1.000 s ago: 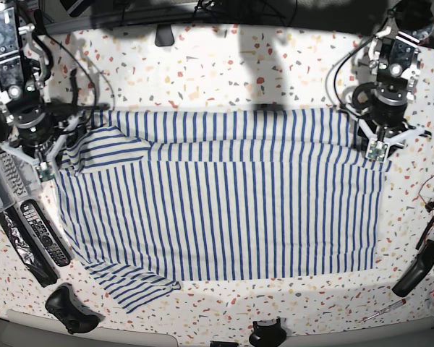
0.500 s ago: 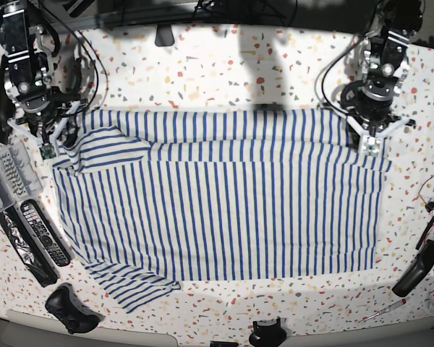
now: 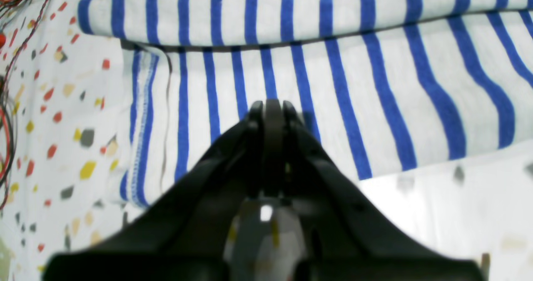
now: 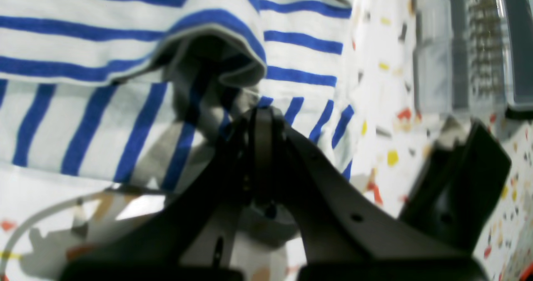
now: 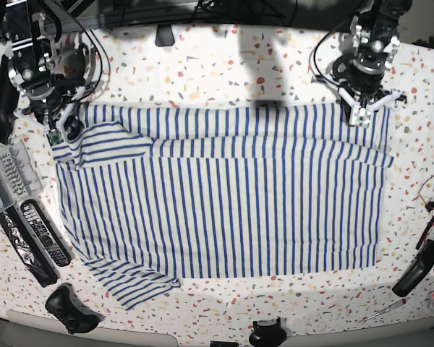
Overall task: Layout the t-shirt on the table in an organized manner, then fold the t-shirt properly
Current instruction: 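Grasp the collar edge with both grippers and drag it away from the hem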
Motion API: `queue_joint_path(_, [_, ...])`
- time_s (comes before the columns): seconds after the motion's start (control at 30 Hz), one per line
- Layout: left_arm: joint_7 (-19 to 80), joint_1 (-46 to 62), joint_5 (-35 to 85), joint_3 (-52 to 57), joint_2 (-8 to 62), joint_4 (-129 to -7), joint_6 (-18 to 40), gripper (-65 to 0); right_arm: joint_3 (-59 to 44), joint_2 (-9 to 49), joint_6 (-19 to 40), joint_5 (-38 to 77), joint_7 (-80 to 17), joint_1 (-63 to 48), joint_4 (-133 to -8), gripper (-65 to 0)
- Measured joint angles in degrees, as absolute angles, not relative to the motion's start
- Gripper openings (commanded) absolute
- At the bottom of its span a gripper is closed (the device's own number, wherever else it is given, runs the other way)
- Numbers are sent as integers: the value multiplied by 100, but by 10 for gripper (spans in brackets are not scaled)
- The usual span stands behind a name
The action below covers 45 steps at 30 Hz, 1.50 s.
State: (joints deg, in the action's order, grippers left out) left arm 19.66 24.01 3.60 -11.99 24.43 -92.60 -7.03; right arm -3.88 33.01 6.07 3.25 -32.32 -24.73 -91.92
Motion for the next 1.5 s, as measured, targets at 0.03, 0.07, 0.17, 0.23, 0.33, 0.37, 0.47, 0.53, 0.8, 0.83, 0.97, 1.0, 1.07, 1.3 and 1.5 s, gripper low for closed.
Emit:
queue_joint_path(0.03, [1935, 2497, 353, -1197, 2477, -9286, -703, -650, -388, 3301, 604, 257, -3214, -2569, -9231, -650])
queue_joint_path(0.07, [1944, 2589, 296, -1188, 2495, -9332, -703, -650, -392, 3301, 604, 246, -3214, -2659, -9275, -650])
queue_joint_path(0.17, [2086, 2884, 165, -1188, 2556, -9537, -681, -650, -550, 3301, 604, 174, -3225, -2978, -9489, -650])
queue_joint_path(0.23, [2132, 3133, -8, -1184, 2576, -9712, -661, -650, -727, 3304, 591, 193, -3310, -3264, -9712, -650])
queue_joint_path(0.33, [2340, 3454, 14, -1181, 2661, -9972, -668, -650, -989, 3301, 639, 213, -3448, -3758, -10116, -650])
queue_joint_path(0.37, [2401, 3548, 10, -1177, 2670, -10055, -668, -650, -1079, 3299, 642, 255, -3509, -3942, -10245, -650])
queue_joint_path(0.47, [2427, 3844, -49, -1162, 2672, -10237, -576, -650, -1319, 3295, 642, 272, -3562, -4394, -10560, -650])
queue_joint_path(0.53, [2578, 3946, -292, -1164, 2670, -10390, -510, -650, -1433, 3284, 648, 279, -3590, -4425, -10613, -650])
queue_joint_path(0.8, [2967, 3929, -257, -489, 2639, -11760, -338, -650, -1494, 3286, 650, 266, -3538, -4357, -10634, -650])
queue_joint_path(0.83, [2936, 3872, -40, -283, 2639, -11841, -375, -650, -1496, 3293, 646, 259, -3555, -4364, -10634, -650])
queue_joint_path(0.97, [2978, 3623, 666, 145, 2652, -11673, -242, -650, -1500, 3301, 646, 285, -3540, -4359, -10634, -650])
queue_joint_path(1.0, [2888, 3555, 808, 163, 2652, -11607, -196, -650, -1500, 3301, 648, 327, -3518, -4351, -10637, -650])
queue_joint_path(1.07, [2768, 3393, 1131, 161, 2615, -11419, -141, -650, -1500, 3301, 646, 445, -3520, -4351, -10637, -650])
queue_joint_path(1.3, [2744, 3301, 1184, 152, 1942, -10403, 224, -650, -1500, 3301, 646, 456, -3522, -4364, -10637, -650])
queue_joint_path(1.5, [2720, 3358, 851, 156, 2005, -10173, 325, -650, -1503, 3247, 644, 78, -3758, -4368, -10637, -650])
